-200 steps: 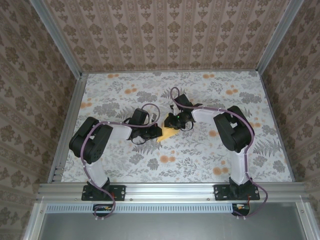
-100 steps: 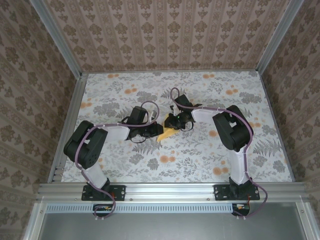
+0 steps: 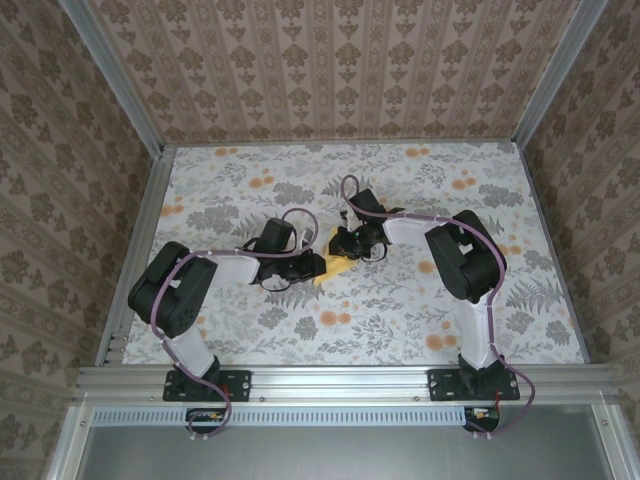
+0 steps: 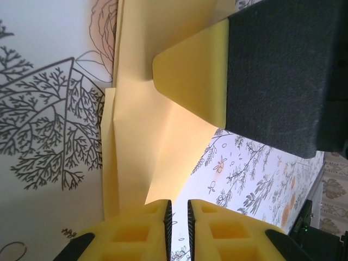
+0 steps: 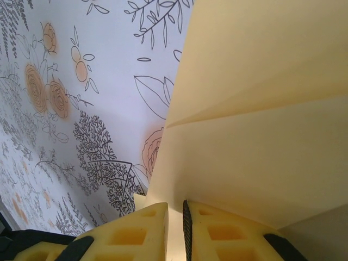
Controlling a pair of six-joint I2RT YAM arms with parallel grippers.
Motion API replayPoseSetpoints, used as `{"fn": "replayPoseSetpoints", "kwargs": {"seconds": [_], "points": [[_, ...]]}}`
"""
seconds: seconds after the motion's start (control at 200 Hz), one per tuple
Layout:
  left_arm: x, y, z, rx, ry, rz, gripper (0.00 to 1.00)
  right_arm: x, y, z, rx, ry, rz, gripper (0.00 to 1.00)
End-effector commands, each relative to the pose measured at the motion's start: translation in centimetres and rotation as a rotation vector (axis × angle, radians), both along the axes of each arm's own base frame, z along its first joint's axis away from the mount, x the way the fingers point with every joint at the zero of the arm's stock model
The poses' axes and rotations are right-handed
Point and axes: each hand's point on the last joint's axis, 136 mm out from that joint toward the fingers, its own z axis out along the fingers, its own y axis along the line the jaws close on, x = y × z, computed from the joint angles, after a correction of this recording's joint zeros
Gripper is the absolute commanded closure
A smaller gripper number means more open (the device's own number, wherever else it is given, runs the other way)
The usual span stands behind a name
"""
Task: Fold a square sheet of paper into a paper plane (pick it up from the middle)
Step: Fourth fold the wing at the center of the table.
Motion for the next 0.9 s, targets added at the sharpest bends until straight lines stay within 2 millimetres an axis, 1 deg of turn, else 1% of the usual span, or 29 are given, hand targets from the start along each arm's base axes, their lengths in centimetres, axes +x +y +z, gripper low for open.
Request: {"fn": "replayPoseSetpoints", "kwargs": {"seconds": [0.0,0.41,0.515,0.62,0.74,0.82,0.895], "points": [[-1.3,-0.1,-1.1,0.006,0.056,-0.016,0.82,-0.9,-0.7,-2.4,-0.033,0.048,0.004,0.83],[-2.4,0.2,-2.4,0.027,0.094,-0.018,0.82,-1.0,-0.8,-2.7,-0.039,0.054,-0.003,0.83],[-2.0,0.1,-1.7,0.02,0.077,-0.014,0.83,-1.0,-0.8,-2.7,-0.039,0.053,-0.002,0.84],[-1.1,0.1,0.3,-0.007,0.024,-0.006,0.82,-1.1,-0.8,-2.7,-0.042,0.055,-0.001,0.84],[0.0,0.8,2.1,-0.013,-0.035,0.02,0.81,-1.1,-0.9,-2.8,-0.047,0.055,-0.002,0.84],[0.3,1.3,2.0,0.0,-0.04,0.032,0.8,-1.1,-0.9,-3.0,-0.046,0.06,-0.004,0.84],[0.3,1.5,1.2,0.009,-0.02,0.034,0.8,-1.1,-0.9,-3.0,-0.041,0.059,-0.003,0.83]]}}
